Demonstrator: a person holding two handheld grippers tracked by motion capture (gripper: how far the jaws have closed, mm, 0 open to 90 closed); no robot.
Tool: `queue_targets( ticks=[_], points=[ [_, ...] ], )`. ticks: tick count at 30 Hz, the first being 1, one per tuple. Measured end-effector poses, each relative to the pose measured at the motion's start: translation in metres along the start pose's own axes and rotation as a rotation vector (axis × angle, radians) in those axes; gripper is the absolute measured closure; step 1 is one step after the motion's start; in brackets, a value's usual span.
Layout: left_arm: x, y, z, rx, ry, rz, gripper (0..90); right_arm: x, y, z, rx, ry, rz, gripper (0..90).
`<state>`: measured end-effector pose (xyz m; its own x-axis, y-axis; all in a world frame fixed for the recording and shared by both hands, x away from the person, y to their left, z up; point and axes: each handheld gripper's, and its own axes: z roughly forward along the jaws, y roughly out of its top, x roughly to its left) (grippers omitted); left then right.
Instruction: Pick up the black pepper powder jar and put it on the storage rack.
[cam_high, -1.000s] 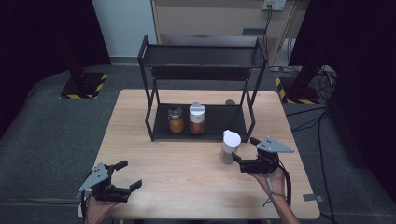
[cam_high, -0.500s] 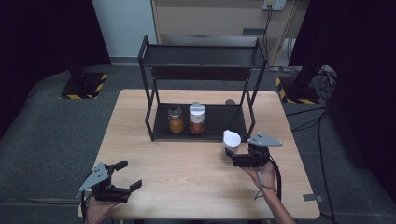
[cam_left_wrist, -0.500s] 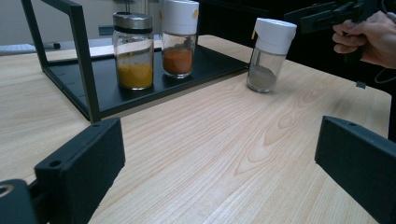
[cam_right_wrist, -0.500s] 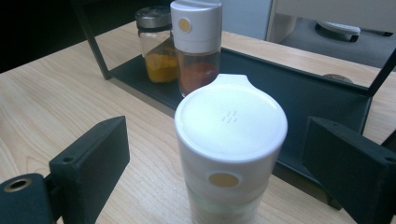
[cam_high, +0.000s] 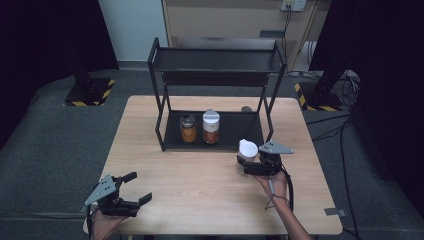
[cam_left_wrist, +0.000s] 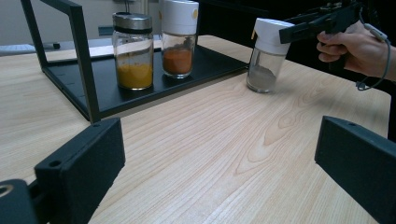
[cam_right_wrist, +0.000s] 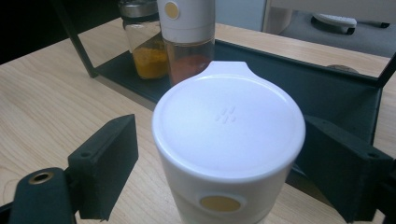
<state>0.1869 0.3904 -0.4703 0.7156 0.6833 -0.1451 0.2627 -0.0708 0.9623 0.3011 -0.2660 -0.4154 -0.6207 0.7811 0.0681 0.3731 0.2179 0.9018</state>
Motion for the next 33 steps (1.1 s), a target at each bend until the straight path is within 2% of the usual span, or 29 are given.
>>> queue_targets(
  ticks=[3, 8, 22, 26, 33],
  points=[
    [0.0, 0.0, 0.0, 0.0, 0.0, 0.0, 1.1, -0.001, -0.001, 0.004, 0.001, 0.001, -0.001, 18.1],
    [0.0, 0.0, 0.0, -0.001, 0.0, -0.001, 1.1, 0.0, -0.006, 0.008, -0.011, -0.009, -0.006, 29.5],
    [0.0, 0.0, 0.0, -0.002, 0.0, 0.0, 1.1, 0.008, -0.01, 0.008, -0.034, -0.045, -0.037, 30.8],
    [0.0, 0.0, 0.0, -0.001, -0.001, 0.0, 1.1, 0.008, -0.007, 0.006, -0.04, -0.04, -0.034, 30.9],
    [0.0, 0.0, 0.0, -0.001, -0.002, 0.001, 1.1, 0.01, 0.009, 0.003, -0.051, -0.029, -0.054, 30.8]
  ],
)
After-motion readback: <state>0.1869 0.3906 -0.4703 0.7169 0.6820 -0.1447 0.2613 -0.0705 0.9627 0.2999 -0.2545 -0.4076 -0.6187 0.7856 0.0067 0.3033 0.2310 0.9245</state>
